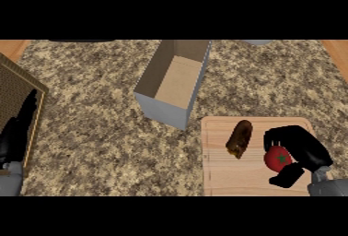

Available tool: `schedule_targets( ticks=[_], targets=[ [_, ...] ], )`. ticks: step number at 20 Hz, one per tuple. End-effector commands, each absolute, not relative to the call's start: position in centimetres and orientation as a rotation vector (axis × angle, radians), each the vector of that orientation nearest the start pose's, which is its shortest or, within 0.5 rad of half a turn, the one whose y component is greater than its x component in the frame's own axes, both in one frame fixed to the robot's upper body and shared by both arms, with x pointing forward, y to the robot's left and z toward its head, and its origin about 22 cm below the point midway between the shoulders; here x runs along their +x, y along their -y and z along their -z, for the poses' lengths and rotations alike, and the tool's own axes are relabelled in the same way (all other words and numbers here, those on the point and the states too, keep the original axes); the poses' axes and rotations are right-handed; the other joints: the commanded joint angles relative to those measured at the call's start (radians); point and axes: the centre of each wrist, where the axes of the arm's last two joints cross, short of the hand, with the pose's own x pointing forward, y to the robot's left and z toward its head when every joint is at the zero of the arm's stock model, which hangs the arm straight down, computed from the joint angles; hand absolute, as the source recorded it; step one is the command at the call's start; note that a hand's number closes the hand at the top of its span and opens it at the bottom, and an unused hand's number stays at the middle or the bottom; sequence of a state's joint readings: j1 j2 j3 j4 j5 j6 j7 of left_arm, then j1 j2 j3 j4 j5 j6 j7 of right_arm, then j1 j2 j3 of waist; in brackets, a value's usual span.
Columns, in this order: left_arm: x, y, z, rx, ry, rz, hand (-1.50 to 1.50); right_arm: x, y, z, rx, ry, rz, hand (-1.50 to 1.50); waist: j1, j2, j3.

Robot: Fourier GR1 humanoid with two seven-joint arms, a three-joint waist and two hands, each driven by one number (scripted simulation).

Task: Pick the tomato from the cutting board and place it in the cardboard box

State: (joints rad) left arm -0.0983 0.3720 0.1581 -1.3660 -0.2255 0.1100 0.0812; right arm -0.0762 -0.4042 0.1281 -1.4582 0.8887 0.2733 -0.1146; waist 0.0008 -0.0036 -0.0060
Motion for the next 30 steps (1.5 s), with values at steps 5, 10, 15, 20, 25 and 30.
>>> schedule_targets(
  ticks=[5,10,15,20,25,30],
  targets=[
    [27.1,-33.5,-1.0,0.615,1.398,0.254,0.00,34.1,32.9,-7.3,-0.693,1.403,-1.400,1.50,0.041,0.016,0.008],
    [27.9,-34.9,-3.0,0.599,1.412,0.260,0.00,38.4,34.4,-10.3,-0.799,1.506,-1.439,1.50,0.071,0.023,0.009],
    [28.2,-35.1,-2.3,0.616,1.386,0.226,0.00,40.6,35.1,-14.5,-0.828,1.757,-1.336,1.50,0.036,0.015,0.008],
    [27.0,-34.6,-3.0,0.634,1.401,0.251,0.00,41.9,34.7,-13.9,-0.756,1.978,-1.302,1.50,0.044,0.014,0.008],
    [27.5,-34.6,-1.5,0.632,1.385,0.222,0.00,44.4,28.5,-20.5,-0.581,2.040,-1.350,1.50,0.019,0.007,0.006],
    [26.5,-36.2,-2.0,0.649,1.367,0.221,0.00,44.8,21.8,-20.0,-0.353,2.055,-1.288,1.50,0.009,0.002,0.005]
  ],
)
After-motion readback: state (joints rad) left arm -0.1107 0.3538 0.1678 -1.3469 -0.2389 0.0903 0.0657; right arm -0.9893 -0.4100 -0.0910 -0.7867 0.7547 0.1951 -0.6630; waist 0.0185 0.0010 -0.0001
